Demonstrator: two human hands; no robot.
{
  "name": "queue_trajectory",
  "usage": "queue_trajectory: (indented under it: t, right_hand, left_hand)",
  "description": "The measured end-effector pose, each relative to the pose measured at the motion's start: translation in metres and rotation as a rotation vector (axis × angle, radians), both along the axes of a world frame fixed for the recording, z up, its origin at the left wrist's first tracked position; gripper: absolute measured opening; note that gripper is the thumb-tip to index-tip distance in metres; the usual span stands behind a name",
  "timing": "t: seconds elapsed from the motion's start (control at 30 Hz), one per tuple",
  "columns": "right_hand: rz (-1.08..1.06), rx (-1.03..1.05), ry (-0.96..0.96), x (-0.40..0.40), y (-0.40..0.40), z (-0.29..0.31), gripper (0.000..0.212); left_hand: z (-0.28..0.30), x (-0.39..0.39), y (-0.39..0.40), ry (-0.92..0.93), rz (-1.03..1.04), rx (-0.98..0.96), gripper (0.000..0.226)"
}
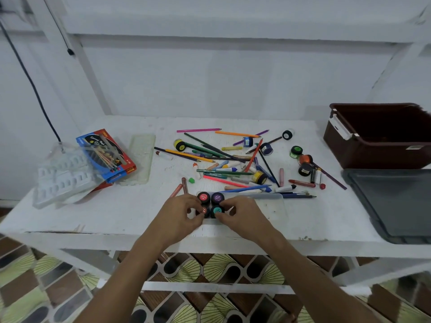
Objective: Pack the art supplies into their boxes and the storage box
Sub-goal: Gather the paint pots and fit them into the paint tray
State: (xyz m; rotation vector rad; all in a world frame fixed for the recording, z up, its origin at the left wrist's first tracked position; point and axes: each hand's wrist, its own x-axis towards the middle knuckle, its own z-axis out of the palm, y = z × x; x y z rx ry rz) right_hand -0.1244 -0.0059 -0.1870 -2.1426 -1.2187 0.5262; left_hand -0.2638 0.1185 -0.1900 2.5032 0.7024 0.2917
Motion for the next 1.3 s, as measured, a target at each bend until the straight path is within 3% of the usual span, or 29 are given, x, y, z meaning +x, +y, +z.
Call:
queue_trajectory:
  t: [0.3, 0.5, 0.7, 0.8, 0.9, 1.1, 1.3]
  right_hand:
    - [-0.043, 0.007, 0.042, 0.015, -0.003, 0.000, 0.038]
    - [-0.235, 0.069, -0.097, 0.072, 0.001, 0.016, 0.039]
    - [-0.322, -0.132, -0.149, 0.116, 0.004, 0.007, 0.054]
    - [-0.297, -0.205, -0.135, 0.121, 0.004, 0.007, 0.036]
    - [-0.261, -0.236, -0.090, 0.119, 0.003, 0.008, 0.024]
    - [-0.257, -0.177, -0.077, 0.121, 0.007, 0.004, 0.023]
    - [-0.254, -0.115, -0.088, 0.120, 0.010, 0.000, 0.029]
  left_hand:
    - [0.006, 0.008, 0.014, -0.002, 0.046, 0.002, 0.014]
    - [0.035, 0.055, 0.075, -0.074, 0.260, 0.034, 0.030]
    - [0.019, 0.097, 0.134, 0.002, 0.353, -0.012, 0.050]
    - [0.012, 0.108, 0.152, 0.112, 0.333, 0.026, 0.060]
    - [0.007, 0.115, 0.168, 0.245, 0.232, 0.122, 0.055]
    - [0.003, 0.116, 0.185, 0.420, 0.087, 0.310, 0.051]
    - [-0.005, 0.108, 0.191, 0.417, 0.132, 0.386, 0.031]
